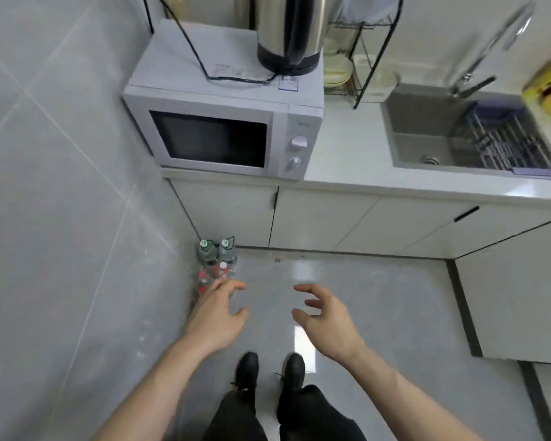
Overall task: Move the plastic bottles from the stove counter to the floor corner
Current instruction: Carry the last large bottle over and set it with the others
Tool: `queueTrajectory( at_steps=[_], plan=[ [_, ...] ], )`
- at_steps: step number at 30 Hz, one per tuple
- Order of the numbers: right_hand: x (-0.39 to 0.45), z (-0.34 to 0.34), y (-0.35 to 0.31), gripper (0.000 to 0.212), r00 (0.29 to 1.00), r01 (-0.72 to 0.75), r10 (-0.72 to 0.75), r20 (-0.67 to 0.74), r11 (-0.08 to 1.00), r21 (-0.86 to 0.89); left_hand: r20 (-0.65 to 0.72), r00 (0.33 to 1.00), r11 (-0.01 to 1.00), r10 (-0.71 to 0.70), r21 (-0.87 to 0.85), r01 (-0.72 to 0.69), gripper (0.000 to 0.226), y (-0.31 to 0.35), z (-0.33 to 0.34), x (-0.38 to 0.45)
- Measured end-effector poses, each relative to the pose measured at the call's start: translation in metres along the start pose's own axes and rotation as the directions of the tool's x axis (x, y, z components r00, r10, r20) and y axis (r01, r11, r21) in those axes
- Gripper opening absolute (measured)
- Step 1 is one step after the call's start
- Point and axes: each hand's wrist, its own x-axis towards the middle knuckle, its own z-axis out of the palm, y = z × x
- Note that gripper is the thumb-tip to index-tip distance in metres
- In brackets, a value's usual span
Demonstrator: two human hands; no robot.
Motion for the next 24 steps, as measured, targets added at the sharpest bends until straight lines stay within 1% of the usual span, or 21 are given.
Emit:
queueTrajectory(
  at_steps=[3, 5, 8, 10, 12, 15, 19, 22, 24],
  plan=[
    [-0.032, -0.028, -0.003, 0.036, 0.990, -0.001, 0.018, -0.142, 0.993, 0.120, 0.014, 0.995, 0.994, 0.097, 0.051, -0.097, 0.041, 0.034, -0.023, 0.015],
    [-0.054, -0.046, -0.001, 0.037, 0.973, 0.014, 0.027, -0.229, 0.984, 0.178, 0.006, 0.979, 0.976, 0.206, 0.073, -0.206, 0.040, 0.064, -0.033, 0.016],
    [-0.089, -0.079, 0.006, 0.039, 0.934, 0.042, 0.048, -0.354, 0.970, 0.241, 0.043, 0.929, 0.924, 0.367, 0.096, -0.370, 0.036, 0.118, -0.031, 0.010],
    [-0.114, -0.104, 0.015, 0.038, 0.897, 0.067, 0.061, -0.438, 0.960, 0.271, 0.068, 0.893, 0.889, 0.445, 0.084, -0.449, 0.034, 0.157, -0.021, 0.004],
    [-0.142, -0.132, 0.029, 0.038, 0.851, 0.088, 0.077, -0.519, 0.954, 0.286, 0.099, 0.846, 0.845, 0.525, 0.061, -0.531, 0.034, 0.202, -0.004, -0.006],
    [-0.186, -0.175, 0.058, 0.038, 0.779, 0.111, 0.112, -0.616, 0.944, 0.311, 0.170, 0.756, 0.764, 0.632, 0.029, -0.645, 0.033, 0.268, 0.032, -0.027],
    [-0.249, -0.227, 0.113, 0.037, 0.698, 0.130, 0.151, -0.700, 0.935, 0.331, 0.242, 0.672, 0.690, 0.700, 0.013, -0.723, 0.033, 0.343, 0.088, -0.064],
    [-0.288, -0.260, 0.156, 0.037, 0.638, 0.127, 0.178, -0.749, 0.936, 0.330, 0.279, 0.593, 0.614, 0.755, 0.018, -0.789, 0.033, 0.391, 0.131, -0.095],
    [-0.311, -0.278, 0.182, 0.036, 0.605, 0.122, 0.201, -0.771, 0.933, 0.339, 0.304, 0.552, 0.575, 0.776, 0.018, -0.818, 0.033, 0.417, 0.158, -0.114]
  ],
)
